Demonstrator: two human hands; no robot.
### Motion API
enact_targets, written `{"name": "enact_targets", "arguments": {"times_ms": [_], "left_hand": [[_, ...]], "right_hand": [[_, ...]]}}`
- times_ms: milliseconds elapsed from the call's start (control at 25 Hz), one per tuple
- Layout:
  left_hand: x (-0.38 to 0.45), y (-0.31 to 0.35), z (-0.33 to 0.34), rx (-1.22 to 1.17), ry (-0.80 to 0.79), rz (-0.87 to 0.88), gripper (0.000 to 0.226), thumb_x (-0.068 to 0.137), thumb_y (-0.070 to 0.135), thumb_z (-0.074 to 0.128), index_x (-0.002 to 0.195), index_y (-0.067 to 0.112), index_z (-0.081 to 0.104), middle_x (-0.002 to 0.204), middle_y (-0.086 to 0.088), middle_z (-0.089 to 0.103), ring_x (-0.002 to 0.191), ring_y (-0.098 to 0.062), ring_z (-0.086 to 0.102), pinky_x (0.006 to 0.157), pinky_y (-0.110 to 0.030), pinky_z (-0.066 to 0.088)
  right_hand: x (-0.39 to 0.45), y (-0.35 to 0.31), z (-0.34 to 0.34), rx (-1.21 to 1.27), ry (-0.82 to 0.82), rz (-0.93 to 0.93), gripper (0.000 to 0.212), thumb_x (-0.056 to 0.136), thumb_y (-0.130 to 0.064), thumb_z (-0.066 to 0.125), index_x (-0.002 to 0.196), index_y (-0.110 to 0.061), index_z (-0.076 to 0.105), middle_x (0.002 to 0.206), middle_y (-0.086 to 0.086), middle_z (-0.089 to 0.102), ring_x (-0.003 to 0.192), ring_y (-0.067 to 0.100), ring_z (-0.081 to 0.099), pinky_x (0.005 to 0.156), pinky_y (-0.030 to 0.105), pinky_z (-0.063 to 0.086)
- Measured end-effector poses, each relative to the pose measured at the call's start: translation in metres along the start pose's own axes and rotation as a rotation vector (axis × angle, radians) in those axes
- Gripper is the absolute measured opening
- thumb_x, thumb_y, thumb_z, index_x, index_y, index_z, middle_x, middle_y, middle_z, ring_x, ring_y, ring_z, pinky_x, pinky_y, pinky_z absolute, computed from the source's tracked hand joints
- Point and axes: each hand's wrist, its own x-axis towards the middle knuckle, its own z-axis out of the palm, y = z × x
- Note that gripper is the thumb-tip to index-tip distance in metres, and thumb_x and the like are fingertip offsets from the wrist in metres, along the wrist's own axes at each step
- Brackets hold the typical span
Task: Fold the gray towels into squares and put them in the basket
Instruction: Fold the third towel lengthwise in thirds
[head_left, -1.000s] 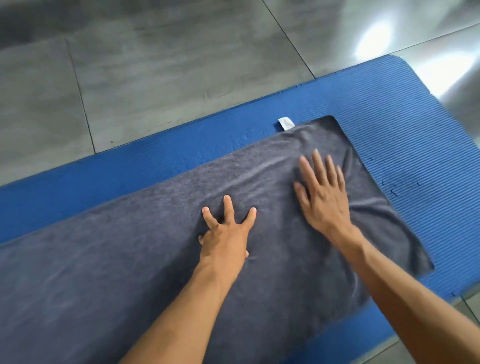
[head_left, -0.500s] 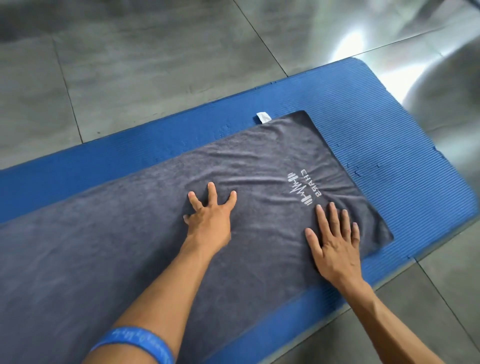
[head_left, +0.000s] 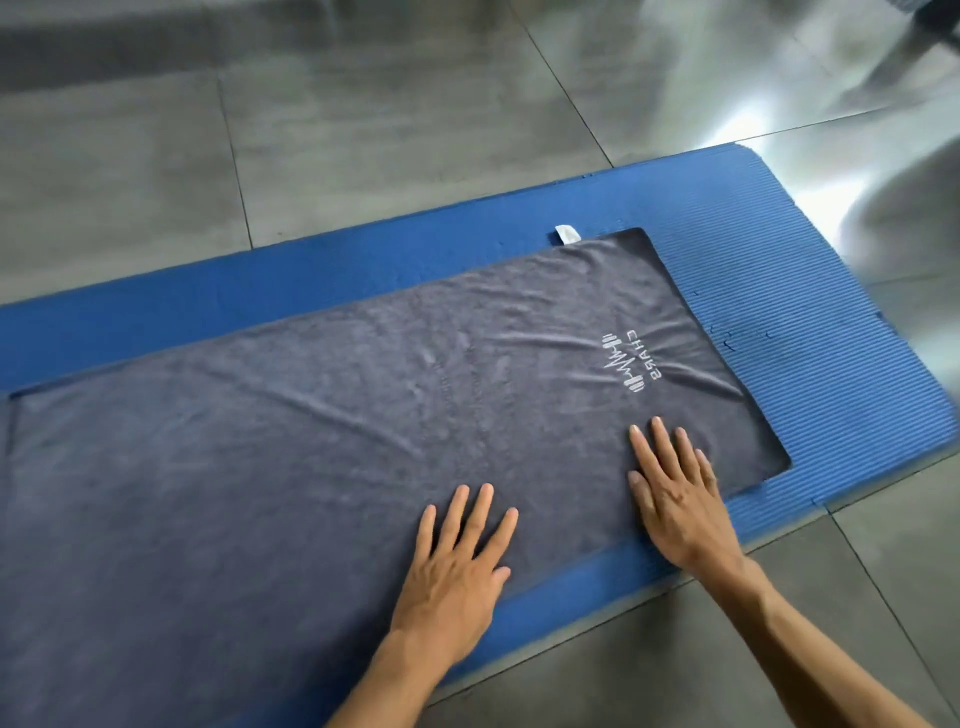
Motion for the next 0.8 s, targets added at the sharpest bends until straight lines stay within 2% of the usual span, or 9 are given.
{"name": "enact_targets", "arguments": {"times_ms": [80,120,160,240,320,400,560,680,800], "left_hand": [[-0.006,-0.009,-0.006,0.009,0.037,0.060,0.058,0.101,0.035,0.035,0.155,0.029,0.014,0.164,-0.006,-0.003,0.150,-0.028,0.000,0.119,-0.055,0.017],[-0.008,-0.017,-0.011,-0.029,0.055,0.039,0.063,0.101,0.030,0.041,0.155,0.030,0.009,0.163,-0.005,-0.012,0.150,-0.025,-0.006,0.121,-0.050,0.012],[-0.010,-0.025,-0.016,-0.070,0.104,-0.008,0.070,0.097,0.025,0.051,0.155,0.030,0.013,0.164,-0.006,-0.009,0.151,-0.025,0.001,0.121,-0.047,0.015],[-0.016,-0.042,-0.030,-0.116,0.210,-0.239,0.076,0.085,0.021,0.066,0.152,0.025,0.029,0.163,-0.011,0.011,0.147,-0.031,0.023,0.114,-0.050,0.028],[-0.035,-0.067,-0.034,-0.122,0.190,-0.431,0.074,0.091,0.030,0.059,0.154,0.026,0.021,0.164,-0.010,0.003,0.149,-0.033,0.013,0.117,-0.056,0.021],[-0.055,-0.088,-0.031,-0.142,0.042,-0.420,0.067,0.099,0.039,0.045,0.156,0.030,0.010,0.163,0.000,-0.013,0.151,-0.025,-0.004,0.121,-0.050,0.010],[-0.083,-0.109,-0.038,-0.270,0.114,-0.410,0.056,0.098,0.034,0.045,0.151,0.027,0.030,0.162,0.003,0.015,0.147,-0.017,0.016,0.119,-0.037,0.020],[-0.108,-0.130,-0.034,-0.259,0.240,-0.532,0.057,0.094,0.030,0.052,0.148,0.022,0.037,0.158,-0.004,0.027,0.145,-0.022,0.026,0.116,-0.040,0.025],[-0.152,-0.156,-0.019,-0.131,0.289,-0.552,0.061,0.073,0.025,0.077,0.130,0.013,0.060,0.138,-0.012,0.055,0.126,-0.031,0.054,0.101,-0.048,0.045]], "right_hand": [[-0.016,0.008,0.010,0.008,-0.106,0.160,0.060,0.097,-0.058,0.001,0.153,-0.041,-0.010,0.166,-0.003,-0.007,0.152,0.023,-0.008,0.123,0.047,-0.001],[-0.018,0.010,0.008,-0.002,-0.102,0.256,0.059,0.099,-0.055,0.004,0.154,-0.038,-0.008,0.166,-0.001,-0.004,0.152,0.026,-0.006,0.122,0.052,-0.001],[-0.019,0.006,0.003,-0.044,-0.056,0.287,0.059,0.100,-0.048,0.008,0.157,-0.033,0.001,0.166,0.002,0.003,0.152,0.030,-0.001,0.120,0.056,0.000],[-0.022,-0.020,-0.008,-0.096,0.058,0.156,0.064,0.095,-0.041,0.020,0.157,-0.023,0.019,0.164,0.009,0.016,0.150,0.037,0.010,0.119,0.058,0.003],[-0.032,-0.067,-0.007,-0.002,0.114,-0.061,0.063,0.095,-0.041,0.026,0.155,-0.021,0.027,0.163,0.009,0.022,0.150,0.036,0.016,0.119,0.055,0.009],[-0.050,-0.127,-0.004,0.098,0.083,-0.269,0.058,0.101,-0.044,0.023,0.154,-0.024,0.029,0.163,0.005,0.021,0.150,0.032,0.017,0.119,0.048,0.013],[-0.067,-0.232,-0.004,0.208,0.014,-0.587,0.055,0.104,-0.046,0.018,0.156,-0.029,0.018,0.165,-0.002,0.012,0.152,0.020,0.011,0.121,0.039,0.013],[-0.070,-0.290,-0.007,0.272,-0.038,-0.688,0.059,0.101,-0.049,0.018,0.157,-0.028,0.016,0.164,-0.005,0.009,0.152,0.020,0.010,0.122,0.039,0.017],[-0.076,-0.334,-0.009,0.286,-0.090,-0.784,0.061,0.100,-0.052,0.016,0.156,-0.027,0.019,0.165,-0.004,0.011,0.152,0.021,0.011,0.120,0.037,0.016]]}}
